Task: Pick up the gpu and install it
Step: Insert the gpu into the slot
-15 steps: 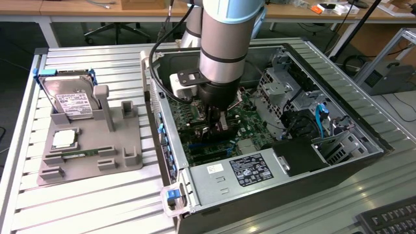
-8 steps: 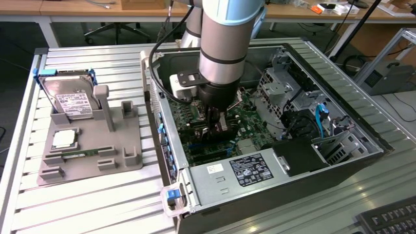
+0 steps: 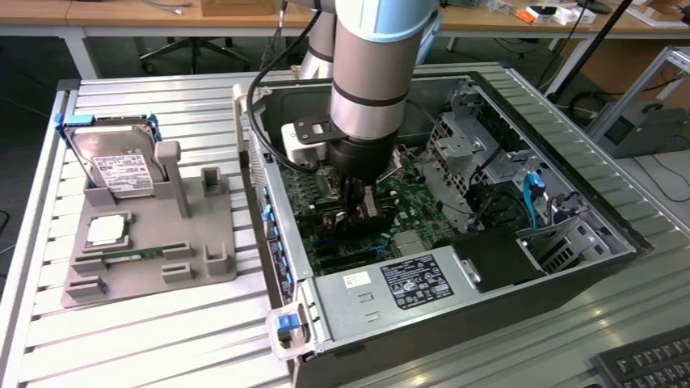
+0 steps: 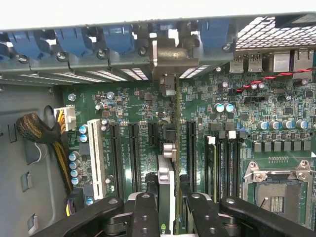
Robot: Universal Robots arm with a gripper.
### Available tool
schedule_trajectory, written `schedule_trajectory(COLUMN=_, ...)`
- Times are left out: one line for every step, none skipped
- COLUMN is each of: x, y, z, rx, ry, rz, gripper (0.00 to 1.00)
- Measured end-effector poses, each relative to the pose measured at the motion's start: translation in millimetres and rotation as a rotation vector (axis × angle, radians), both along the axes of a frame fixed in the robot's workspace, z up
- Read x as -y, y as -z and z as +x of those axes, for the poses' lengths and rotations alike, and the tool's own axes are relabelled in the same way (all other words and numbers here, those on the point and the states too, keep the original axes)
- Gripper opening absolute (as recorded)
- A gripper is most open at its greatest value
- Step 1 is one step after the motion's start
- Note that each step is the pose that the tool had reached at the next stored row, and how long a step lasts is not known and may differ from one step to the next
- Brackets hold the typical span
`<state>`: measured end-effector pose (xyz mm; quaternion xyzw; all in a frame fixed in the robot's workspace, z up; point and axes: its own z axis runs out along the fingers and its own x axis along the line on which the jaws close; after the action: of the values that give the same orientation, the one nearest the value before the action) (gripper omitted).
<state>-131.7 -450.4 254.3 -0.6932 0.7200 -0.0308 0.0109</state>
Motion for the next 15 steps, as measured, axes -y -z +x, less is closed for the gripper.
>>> schedule_trajectory(x=0.0, y=-0.4, z=0.0, rx=0.0, ry=0.0, rz=0.0, gripper=0.27)
schedule_trajectory(x=0.0, y=-0.9, z=0.0, rx=0.0002, ry=0.0, rz=0.0003, gripper=0.27)
schedule_trajectory(x=-0.1, y=-1.6, z=0.1, rx=0.0005, ry=0.0, rz=0.0007, gripper=0.27)
schedule_trajectory(x=-0.1, y=-2.5, z=0.0, rx=0.0005, ry=0.0, rz=0.0004, gripper=0.27)
schedule_trajectory(x=0.0, y=-3.7, z=-0.1, rx=0.0005, ry=0.0, rz=-0.0002, gripper=0.27)
schedule_trajectory(x=-0.1, y=-4.9, z=-0.3, rx=0.0013, ry=0.0, rz=0.0001, gripper=0.27)
schedule_trajectory(x=-0.2, y=-5.8, z=-0.3, rx=0.0014, ry=0.0, rz=-0.0001, gripper=0.27)
schedule_trajectory(x=-0.2, y=-6.2, z=-0.3, rx=0.0015, ry=0.0, rz=-0.0002, gripper=0.27)
schedule_trajectory(x=-0.2, y=-6.2, z=-0.3, rx=0.0015, ry=0.0, rz=-0.0001, gripper=0.27)
schedule_trajectory(x=-0.2, y=-6.2, z=-0.3, rx=0.0015, ry=0.0, rz=-0.0002, gripper=0.27)
schedule_trajectory(x=-0.2, y=-6.2, z=-0.3, rx=0.0015, ry=0.0, rz=-0.0002, gripper=0.27)
schedule_trajectory(x=-0.2, y=-6.2, z=-0.3, rx=0.0015, ry=0.0, rz=-0.0003, gripper=0.27)
schedule_trajectory(x=-0.2, y=-6.3, z=-0.3, rx=0.0014, ry=0.0, rz=-0.0004, gripper=0.27)
schedule_trajectory(x=-0.2, y=-6.3, z=-0.3, rx=0.0014, ry=0.0, rz=-0.0004, gripper=0.27)
schedule_trajectory(x=-0.2, y=-6.2, z=-0.3, rx=0.0013, ry=0.0, rz=-0.0005, gripper=0.27)
